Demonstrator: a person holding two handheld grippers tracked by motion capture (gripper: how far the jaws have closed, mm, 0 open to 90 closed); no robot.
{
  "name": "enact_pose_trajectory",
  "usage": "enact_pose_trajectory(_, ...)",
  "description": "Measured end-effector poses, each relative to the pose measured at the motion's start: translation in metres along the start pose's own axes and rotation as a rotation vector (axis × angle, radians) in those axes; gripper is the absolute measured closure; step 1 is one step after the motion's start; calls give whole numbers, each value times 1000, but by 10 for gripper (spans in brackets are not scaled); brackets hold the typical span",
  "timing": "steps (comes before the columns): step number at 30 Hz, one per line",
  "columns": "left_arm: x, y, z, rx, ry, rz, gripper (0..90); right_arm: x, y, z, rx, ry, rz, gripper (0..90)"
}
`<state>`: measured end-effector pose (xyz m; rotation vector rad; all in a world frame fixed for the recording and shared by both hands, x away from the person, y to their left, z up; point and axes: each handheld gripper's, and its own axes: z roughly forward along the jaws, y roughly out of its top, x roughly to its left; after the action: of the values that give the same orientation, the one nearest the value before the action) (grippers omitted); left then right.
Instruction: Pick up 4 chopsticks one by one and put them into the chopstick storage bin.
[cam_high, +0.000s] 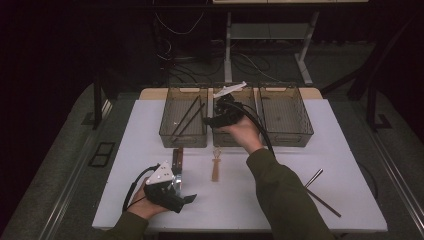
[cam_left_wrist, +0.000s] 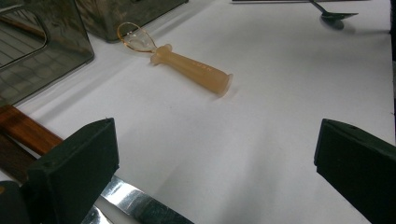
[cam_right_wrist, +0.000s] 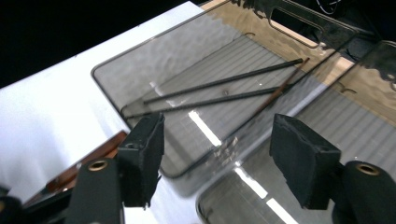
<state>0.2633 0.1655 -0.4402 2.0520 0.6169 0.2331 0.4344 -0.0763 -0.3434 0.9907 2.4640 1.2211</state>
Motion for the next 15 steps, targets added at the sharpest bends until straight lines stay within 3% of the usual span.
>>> enact_pose_trajectory(5,0,0,0,0,-2,-10,0,-3,-12,-18,-8,9,-17,324)
enact_pose_trajectory(15,1,-1,0,-1,-2,-12,0,-13,-40,-45,28,31,-38,252)
